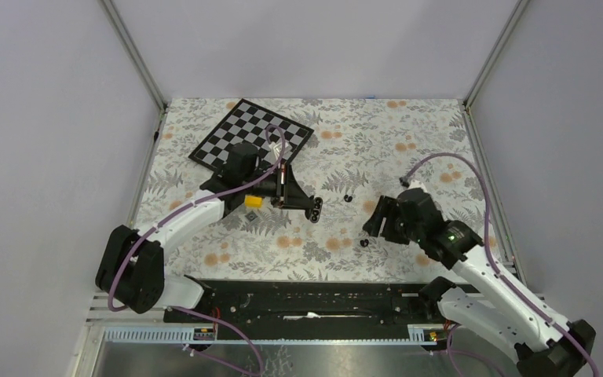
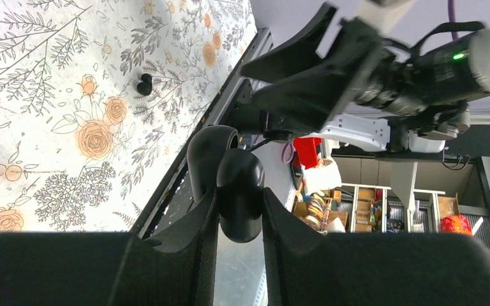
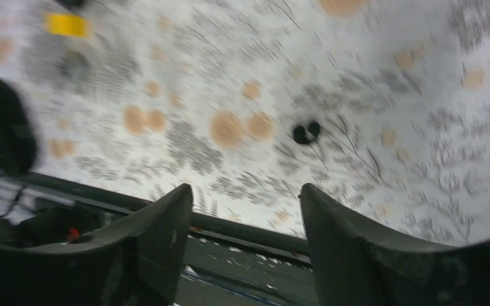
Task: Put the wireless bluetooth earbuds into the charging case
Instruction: Pick up the earbud from the center of the board.
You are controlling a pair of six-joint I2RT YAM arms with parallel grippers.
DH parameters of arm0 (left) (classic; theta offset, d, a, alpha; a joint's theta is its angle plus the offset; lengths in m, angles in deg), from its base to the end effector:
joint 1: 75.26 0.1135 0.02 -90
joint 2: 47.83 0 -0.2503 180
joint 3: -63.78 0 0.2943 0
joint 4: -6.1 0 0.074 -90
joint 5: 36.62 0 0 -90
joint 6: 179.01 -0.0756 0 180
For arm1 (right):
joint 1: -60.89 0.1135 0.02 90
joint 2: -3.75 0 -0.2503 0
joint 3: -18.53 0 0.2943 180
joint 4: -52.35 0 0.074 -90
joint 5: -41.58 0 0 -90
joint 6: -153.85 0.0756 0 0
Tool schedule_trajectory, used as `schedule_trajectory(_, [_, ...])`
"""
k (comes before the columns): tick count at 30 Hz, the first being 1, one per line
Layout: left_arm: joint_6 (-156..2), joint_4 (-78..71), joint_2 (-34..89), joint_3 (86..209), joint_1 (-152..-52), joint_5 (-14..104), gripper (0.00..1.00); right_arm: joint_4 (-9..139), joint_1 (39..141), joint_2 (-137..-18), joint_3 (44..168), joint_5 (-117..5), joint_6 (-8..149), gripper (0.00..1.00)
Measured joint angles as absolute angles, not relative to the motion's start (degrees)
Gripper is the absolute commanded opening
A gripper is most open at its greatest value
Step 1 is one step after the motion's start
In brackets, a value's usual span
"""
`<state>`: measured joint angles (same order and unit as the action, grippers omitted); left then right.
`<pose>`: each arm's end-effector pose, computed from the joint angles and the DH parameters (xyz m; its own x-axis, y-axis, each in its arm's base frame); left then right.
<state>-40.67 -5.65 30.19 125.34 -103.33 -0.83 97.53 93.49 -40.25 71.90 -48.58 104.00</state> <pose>0.2839 -0.2209 0.2191 -0.9541 0.0136 -0.2993 0.2906 0.2856 -0.9132 0.2119 0.1358 0.2478 -0.7254 0.3015 -0.6188 -0.0954 0.8463 0.5241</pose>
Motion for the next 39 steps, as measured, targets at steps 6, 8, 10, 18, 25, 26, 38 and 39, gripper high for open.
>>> schedule_trajectory(6, [-42.7, -6.6, 30.3, 124.4, -103.4, -1.3, 0.04, 99.2, 103.7, -48.2, 65.4, -40.4, 109.5, 0.23])
schedule_trajectory(8, [-42.9, -6.6, 30.3, 124.2, -103.4, -1.3, 0.04, 97.5, 104.9, -51.9, 64.1, -38.7, 111.4, 0.21])
schedule_trajectory(10, [-43.0, -6.6, 30.3, 124.2, -103.4, -1.3, 0.04, 95.6, 105.1, -54.6, 63.3, -36.9, 113.0, 0.20])
schedule_trajectory(18, [-43.2, -6.6, 30.3, 124.2, -103.5, -1.3, 0.04, 87.0, 105.1, -60.6, 61.7, -33.6, 116.6, 0.20])
schedule_trajectory(25, [-43.6, -6.6, 31.0, 124.2, -103.5, -1.3, 0.04, 84.4, 105.1, -62.6, 60.6, -31.9, 118.3, 0.21])
schedule_trajectory(26, [-43.7, -6.6, 31.1, 124.2, -103.5, -1.3, 0.04, 84.3, 105.1, -62.6, 60.6, -31.5, 118.4, 0.21])
schedule_trajectory(38, [-43.8, -6.6, 31.8, 124.3, -103.5, -1.3, 0.04, 84.3, 105.1, -64.0, 60.3, -29.3, 119.2, 0.29])
schedule_trajectory(39, [-43.8, -6.6, 31.8, 124.3, -103.5, -1.3, 0.04, 84.2, 105.1, -64.0, 60.3, -29.3, 119.2, 0.31])
